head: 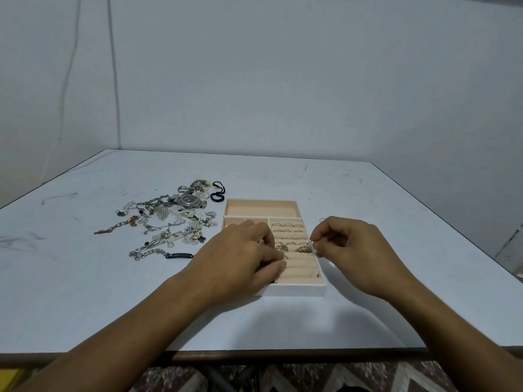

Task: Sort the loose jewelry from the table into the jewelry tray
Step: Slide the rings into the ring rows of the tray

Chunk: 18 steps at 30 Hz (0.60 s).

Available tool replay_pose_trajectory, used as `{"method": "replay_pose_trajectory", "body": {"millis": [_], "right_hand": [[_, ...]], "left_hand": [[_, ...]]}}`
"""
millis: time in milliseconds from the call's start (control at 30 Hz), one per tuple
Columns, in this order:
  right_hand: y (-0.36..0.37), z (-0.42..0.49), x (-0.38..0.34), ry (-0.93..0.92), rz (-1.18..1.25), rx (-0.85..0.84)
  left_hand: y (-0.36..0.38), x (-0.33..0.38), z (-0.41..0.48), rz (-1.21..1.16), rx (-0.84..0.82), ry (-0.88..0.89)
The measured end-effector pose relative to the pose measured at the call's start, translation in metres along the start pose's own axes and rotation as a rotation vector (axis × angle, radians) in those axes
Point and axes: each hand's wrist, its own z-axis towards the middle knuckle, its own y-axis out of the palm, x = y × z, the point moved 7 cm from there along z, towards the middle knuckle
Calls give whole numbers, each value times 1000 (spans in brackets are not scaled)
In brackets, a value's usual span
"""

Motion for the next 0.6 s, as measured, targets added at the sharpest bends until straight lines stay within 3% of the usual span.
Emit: {"method": "replay_pose_trajectory", "body": {"millis": [600], "right_hand": [[8,-3,-3,-88,-141,45]], "left_hand": [[2,-4,-5,-34,-32,-49]]}}
